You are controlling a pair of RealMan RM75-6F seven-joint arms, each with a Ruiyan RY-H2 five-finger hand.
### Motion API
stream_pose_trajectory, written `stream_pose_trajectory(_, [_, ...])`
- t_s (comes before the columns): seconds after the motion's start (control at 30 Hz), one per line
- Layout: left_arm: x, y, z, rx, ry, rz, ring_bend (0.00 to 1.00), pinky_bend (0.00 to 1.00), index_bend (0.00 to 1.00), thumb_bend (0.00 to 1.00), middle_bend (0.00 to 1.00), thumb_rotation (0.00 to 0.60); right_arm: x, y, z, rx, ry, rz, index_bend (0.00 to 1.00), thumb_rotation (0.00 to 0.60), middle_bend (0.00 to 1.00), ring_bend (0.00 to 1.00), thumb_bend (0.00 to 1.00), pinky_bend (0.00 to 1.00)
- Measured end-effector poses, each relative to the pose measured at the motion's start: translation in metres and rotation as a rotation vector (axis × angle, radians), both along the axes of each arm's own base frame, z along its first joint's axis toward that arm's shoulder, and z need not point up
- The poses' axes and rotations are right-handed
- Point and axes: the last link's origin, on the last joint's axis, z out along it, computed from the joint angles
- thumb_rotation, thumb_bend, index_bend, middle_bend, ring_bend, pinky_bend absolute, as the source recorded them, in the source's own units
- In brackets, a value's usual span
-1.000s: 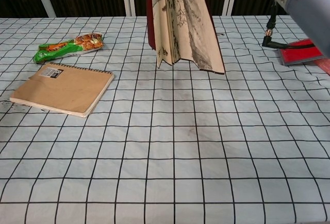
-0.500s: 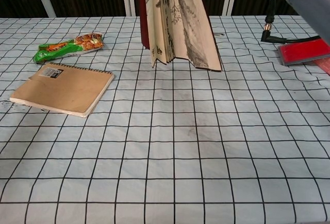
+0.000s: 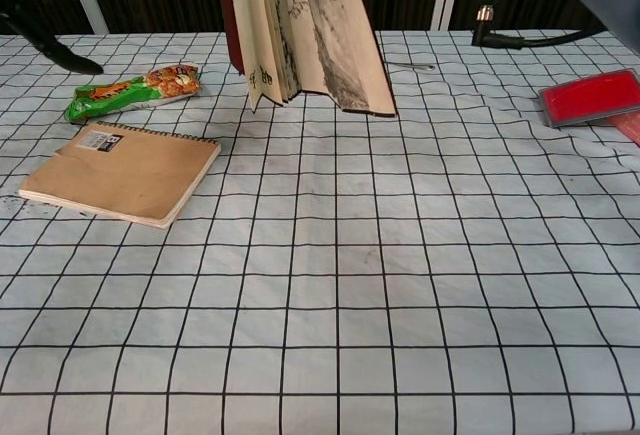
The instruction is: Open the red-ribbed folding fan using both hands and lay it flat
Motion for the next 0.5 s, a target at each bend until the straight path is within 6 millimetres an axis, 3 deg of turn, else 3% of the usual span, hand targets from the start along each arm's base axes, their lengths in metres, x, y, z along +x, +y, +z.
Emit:
stream_pose_trajectory(0.33, [0.051,0.017,-0.037,-0.056,-0.071,-0.077,0.00,0.00,0.31,0.28,0.04,0.600,0.014,0.008,0.000,0.017,-0.010,0.016,0.90,0.600,0.90,0.94,0.65,0.88])
stream_pose_trajectory(0.5, [0.063,0.016,-0.046,-0.099,-0.106,-0.081,0.00,0.00,0.38,0.32,0.08,0.600,0.013,0.009,-0.002,0.023,-0.008,0.011,0.90,0.600,0.90,0.94,0.65,0.88])
